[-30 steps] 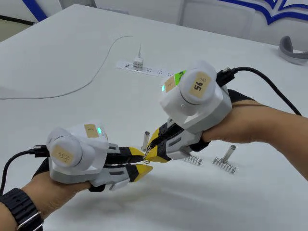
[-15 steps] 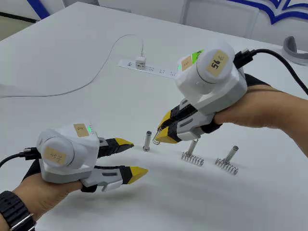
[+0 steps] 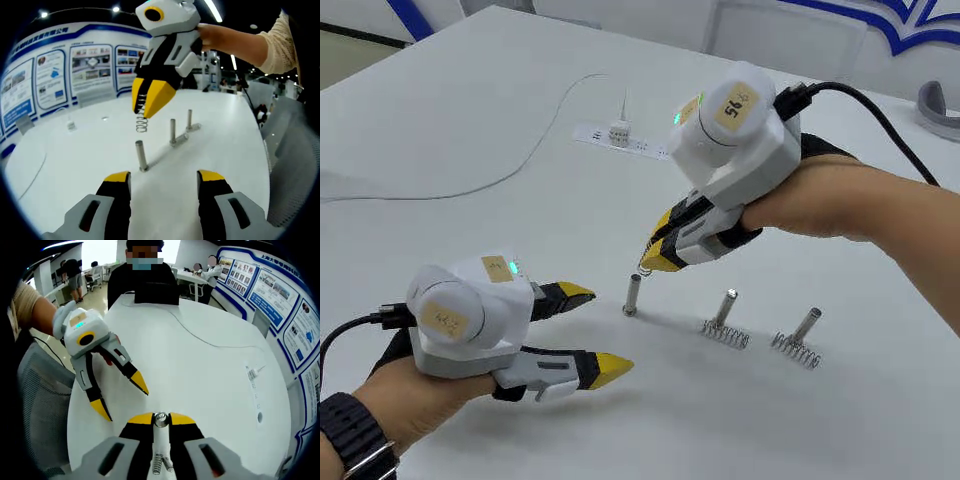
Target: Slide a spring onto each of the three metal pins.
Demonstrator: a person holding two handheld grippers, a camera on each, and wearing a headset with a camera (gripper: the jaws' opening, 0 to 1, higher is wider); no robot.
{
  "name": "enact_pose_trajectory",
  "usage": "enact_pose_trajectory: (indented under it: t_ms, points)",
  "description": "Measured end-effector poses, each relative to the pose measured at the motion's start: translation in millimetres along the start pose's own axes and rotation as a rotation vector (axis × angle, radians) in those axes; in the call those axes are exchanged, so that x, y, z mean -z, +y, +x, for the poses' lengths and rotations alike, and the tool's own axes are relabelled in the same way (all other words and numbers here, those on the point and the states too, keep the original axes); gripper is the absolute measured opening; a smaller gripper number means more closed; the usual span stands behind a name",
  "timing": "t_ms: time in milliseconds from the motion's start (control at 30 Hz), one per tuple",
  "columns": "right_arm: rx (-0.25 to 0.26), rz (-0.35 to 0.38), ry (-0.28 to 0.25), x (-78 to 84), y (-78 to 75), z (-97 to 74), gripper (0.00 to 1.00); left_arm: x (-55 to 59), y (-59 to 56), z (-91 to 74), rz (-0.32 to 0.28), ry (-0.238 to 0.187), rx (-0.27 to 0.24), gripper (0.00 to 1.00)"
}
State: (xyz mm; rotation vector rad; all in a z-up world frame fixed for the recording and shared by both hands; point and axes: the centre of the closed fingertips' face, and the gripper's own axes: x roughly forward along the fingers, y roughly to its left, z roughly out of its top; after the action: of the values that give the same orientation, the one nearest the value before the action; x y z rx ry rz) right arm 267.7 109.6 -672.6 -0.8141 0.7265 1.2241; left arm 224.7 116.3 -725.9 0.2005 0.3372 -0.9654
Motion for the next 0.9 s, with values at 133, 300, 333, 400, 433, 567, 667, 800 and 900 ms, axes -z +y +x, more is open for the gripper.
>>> enact_pose_trajectory:
  t_ms: [133,300,333,400,433,567,667,800,900]
  points:
    - [-0.014,-0.007,0.024,2.3,1.4,6.5,0.12,-1.2,2.7,-2.8,-0.005,0.001,-0.010,0.55]
    - [-0.023,-0.004,0.033,5.6,-0.6,13.3,0.12,0.4,3.9,-2.6,-0.012,0.001,-0.017,0.54]
    - [-0.025,0.000,0.034,6.0,-1.0,14.0,0.12,0.8,3.4,-1.8,-0.013,0.002,-0.016,0.54]
    - [-0.028,0.000,0.034,6.2,-0.6,14.9,0.12,1.7,2.9,-0.4,-0.012,0.004,-0.014,0.53]
    - [-0.028,-0.001,0.037,6.7,-0.7,15.6,0.12,1.5,2.8,0.2,-0.014,0.003,-0.013,0.53]
    - [-0.035,-0.001,0.049,10.1,0.3,19.0,0.12,-0.1,3.2,2.4,-0.014,0.001,-0.013,0.53]
    - [-0.041,0.002,0.053,10.6,1.8,21.7,0.12,-0.6,4.1,2.6,-0.013,0.001,-0.012,0.53]
    - [-0.045,0.001,0.066,12.2,4.2,27.5,0.12,0.0,5.5,2.3,-0.012,0.003,-0.015,0.53]
    - [-0.047,0.004,0.082,16.8,3.8,34.7,0.12,-0.3,6.9,2.2,-0.014,0.001,-0.020,0.53]
